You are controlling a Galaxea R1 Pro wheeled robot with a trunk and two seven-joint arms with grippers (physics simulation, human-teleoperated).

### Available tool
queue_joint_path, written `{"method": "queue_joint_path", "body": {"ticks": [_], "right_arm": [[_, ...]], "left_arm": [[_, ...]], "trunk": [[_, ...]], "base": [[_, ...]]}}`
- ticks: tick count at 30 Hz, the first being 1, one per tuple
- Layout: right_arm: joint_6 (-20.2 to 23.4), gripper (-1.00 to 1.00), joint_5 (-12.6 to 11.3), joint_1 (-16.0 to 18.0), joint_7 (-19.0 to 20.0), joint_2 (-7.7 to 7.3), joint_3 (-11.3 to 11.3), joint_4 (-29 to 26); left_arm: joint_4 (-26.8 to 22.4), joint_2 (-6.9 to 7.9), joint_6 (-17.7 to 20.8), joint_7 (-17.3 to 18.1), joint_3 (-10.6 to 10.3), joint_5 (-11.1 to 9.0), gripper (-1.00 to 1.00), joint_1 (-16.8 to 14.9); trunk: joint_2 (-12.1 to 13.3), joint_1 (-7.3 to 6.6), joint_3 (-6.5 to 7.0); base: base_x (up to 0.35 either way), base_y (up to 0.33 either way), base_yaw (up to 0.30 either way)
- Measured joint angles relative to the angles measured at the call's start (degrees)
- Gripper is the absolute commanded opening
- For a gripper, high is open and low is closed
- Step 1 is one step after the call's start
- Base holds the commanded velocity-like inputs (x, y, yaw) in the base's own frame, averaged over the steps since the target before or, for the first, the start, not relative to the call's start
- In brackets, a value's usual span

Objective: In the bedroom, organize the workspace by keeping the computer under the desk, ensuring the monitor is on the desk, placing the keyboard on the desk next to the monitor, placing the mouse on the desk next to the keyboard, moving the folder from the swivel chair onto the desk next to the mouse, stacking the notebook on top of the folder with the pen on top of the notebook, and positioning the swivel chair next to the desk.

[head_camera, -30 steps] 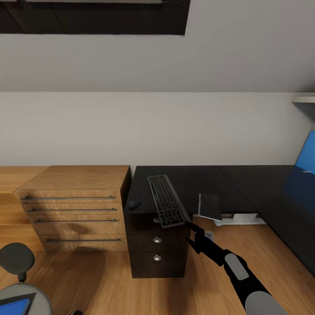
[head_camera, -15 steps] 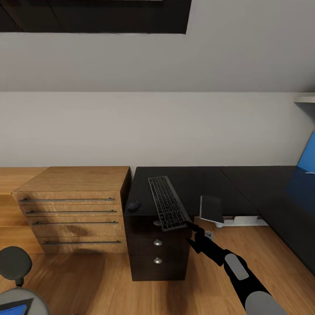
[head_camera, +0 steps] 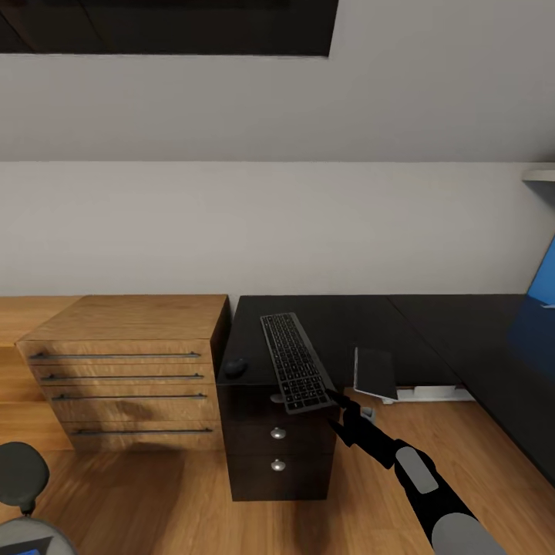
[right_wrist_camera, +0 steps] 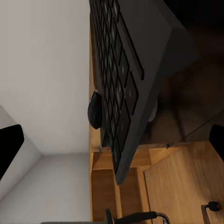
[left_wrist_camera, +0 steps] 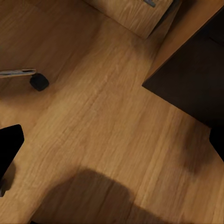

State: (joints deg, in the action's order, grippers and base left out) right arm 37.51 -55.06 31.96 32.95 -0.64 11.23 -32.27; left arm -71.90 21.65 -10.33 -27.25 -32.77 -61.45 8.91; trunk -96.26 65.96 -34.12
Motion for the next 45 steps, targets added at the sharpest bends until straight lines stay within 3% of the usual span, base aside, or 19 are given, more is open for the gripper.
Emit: {"method": "queue_joint_path", "body": {"ticks": [18, 28, 45], "right_arm": [[-0.7, 1.0, 0.0, 0.0, 0.0, 0.0, 0.0, 0.0], [-0.7, 1.0, 0.0, 0.0, 0.0, 0.0, 0.0, 0.0], [-0.7, 1.0, 0.1, 0.0, 0.0, 0.0, -0.1, 0.0]], "left_arm": [[0.0, 0.05, 0.0, 0.0, 0.1, 0.2, 1.0, 0.0], [-0.1, 0.02, -0.1, -0.4, 0.3, 0.3, 1.0, 0.0], [0.0, 0.0, 0.0, -0.1, 0.3, -0.1, 1.0, 0.0]], "trunk": [[0.0, 0.0, 0.0], [-4.0, 2.19, -1.79], [-4.0, 2.19, -1.8]], "base": [[0.052, 0.0, 0.0], [0.0, 0.0, 0.0], [0.054, 0.047, 0.0]]}}
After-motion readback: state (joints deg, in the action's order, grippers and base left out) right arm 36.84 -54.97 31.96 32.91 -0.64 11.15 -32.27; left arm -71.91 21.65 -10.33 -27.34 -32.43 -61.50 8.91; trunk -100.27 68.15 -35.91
